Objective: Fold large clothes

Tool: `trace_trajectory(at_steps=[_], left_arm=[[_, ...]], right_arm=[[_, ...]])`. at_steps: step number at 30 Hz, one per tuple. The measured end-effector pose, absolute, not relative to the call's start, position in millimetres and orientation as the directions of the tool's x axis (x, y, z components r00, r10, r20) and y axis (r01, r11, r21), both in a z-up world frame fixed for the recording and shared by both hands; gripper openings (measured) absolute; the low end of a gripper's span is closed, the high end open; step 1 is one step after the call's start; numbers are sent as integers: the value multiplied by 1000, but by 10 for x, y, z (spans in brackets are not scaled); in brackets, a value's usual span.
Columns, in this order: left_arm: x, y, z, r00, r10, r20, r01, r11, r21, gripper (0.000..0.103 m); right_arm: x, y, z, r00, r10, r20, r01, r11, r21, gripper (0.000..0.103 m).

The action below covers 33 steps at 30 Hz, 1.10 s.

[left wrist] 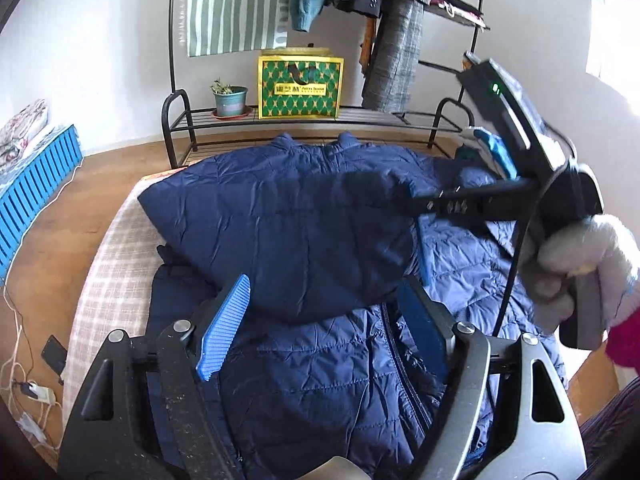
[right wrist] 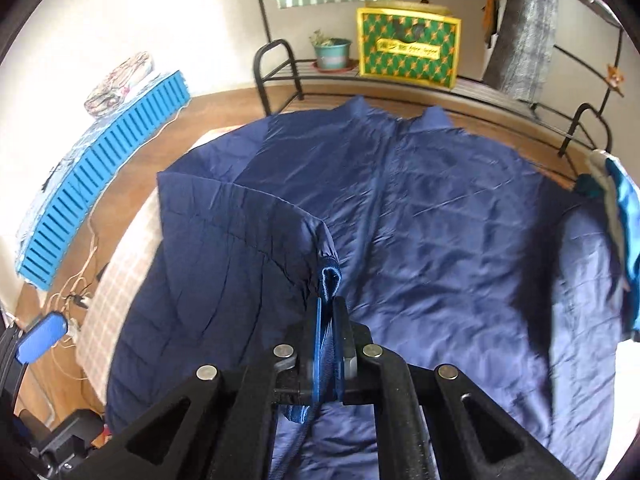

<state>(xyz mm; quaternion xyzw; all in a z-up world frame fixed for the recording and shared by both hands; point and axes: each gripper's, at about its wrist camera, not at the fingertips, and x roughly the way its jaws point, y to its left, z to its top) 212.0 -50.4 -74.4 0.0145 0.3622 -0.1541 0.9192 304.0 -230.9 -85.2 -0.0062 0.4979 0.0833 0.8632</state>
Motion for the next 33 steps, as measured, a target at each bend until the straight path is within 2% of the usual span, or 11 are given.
trace_trajectory(at_steps=[10, 14, 21, 26, 28, 30, 33], left_arm=[[2496, -728, -1064, 655, -198, -729, 271, 962, -18, 79], [2612, -633, -1236, 611, -192, -768, 241, 969, -51, 79], [2700, -562, -1283, 633, -137, -762, 189, 982, -20, 79], [2662, -610, -1152, 695, -87, -714, 162, 986, 37, 79], [2620, -645, -1081, 721, -77, -689, 159, 986, 56, 79], [2578, -686, -1020, 734, -79, -675, 163, 985, 62, 79], [2540, -746, -955, 734, -101, -672, 179, 983, 48, 79]], right_arm=[[3611, -3129, -953, 541, -3, -841, -36, 999, -27, 2], [3973, -3275, -1110, 549, -14, -836, -28, 999, -35, 2], [4479, -3415, -1534, 529, -62, -847, 10, 998, -67, 2], [4583, -3533, -1860, 478, -92, -874, 38, 996, -84, 3], [4581, -3551, -1918, 465, -79, -882, 35, 997, -71, 10], [4538, -3572, -1889, 473, -78, -878, 46, 997, -64, 29], [4410, -3596, -1715, 503, -58, -862, 52, 998, -37, 37]])
